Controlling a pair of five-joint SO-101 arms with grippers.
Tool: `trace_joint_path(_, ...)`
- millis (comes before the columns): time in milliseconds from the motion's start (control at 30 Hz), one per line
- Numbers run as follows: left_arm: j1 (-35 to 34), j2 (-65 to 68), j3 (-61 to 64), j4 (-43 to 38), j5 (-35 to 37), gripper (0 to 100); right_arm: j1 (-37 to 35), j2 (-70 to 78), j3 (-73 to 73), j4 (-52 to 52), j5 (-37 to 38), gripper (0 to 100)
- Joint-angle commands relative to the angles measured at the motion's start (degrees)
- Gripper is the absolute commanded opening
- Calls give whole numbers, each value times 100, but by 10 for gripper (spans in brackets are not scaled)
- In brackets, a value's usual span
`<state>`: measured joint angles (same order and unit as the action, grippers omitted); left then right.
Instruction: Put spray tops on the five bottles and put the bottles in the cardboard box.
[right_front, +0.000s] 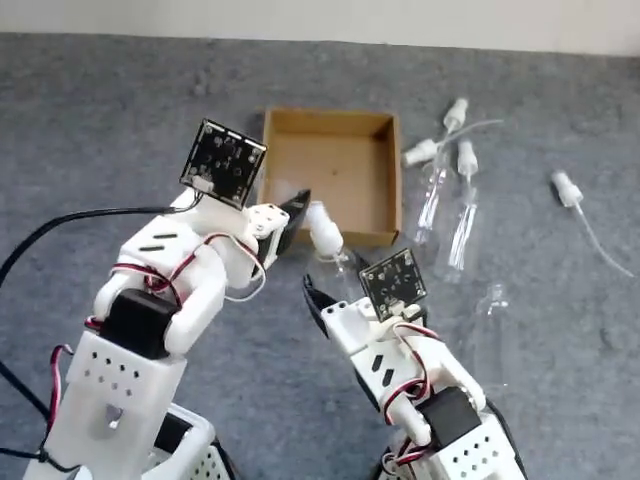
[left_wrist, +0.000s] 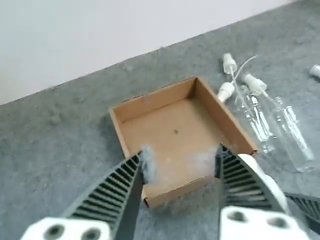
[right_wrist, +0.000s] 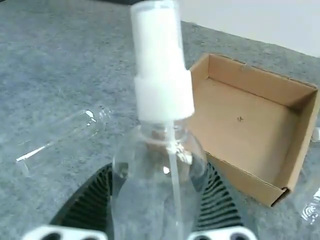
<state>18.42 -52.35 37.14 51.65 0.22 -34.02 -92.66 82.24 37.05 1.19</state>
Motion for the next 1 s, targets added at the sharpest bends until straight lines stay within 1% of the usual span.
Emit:
trace_joint_path(0, -796, -92, -400, 185, -53, 207, 110, -22, -505, -40, 9, 4)
trace_joint_path(67, -1226, -92, -532, 492, -53, 207, 286, 180, -796, -40, 9, 4)
trace_joint_path(133, -1490, -101, -549, 765, -53, 207, 435, 690, -1209, -40, 9, 4)
trace_joint_path(233, -1578, -409, -356, 1099, -88, 207, 462, 1798, -2000, -48, 0, 4)
trace_joint_path(300, -1314, -884, 119, 1222, -105, 207, 462, 2624, -2598, -233, -26, 4)
trace_joint_path(433, -629, -2079, 1385, 1213, -325, 208, 444, 4233, -3811, -514, -35, 4)
trace_joint_path(533, -418, -2835, 2009, 1178, -316, 248, 391, 5244, -4690, -505, -44, 4)
trace_joint_path(633, -391, -3336, 2281, 941, -308, 281, 154, 5947, -5323, -505, -44, 4)
trace_joint_path(733, -426, -3327, 2642, 360, -308, 280, -277, 6308, -5727, -488, -44, 4)
trace_joint_path(800, -435, -3116, 2862, -18, -325, 280, -497, 6343, -5842, -365, -44, 4)
trace_joint_path(867, -497, -2730, 2941, -325, -334, 280, -593, 6343, -5877, 13, -44, 4)
trace_joint_path(967, -901, -2044, 2862, -800, -334, 280, -585, 6308, -6026, 629, -44, 4)
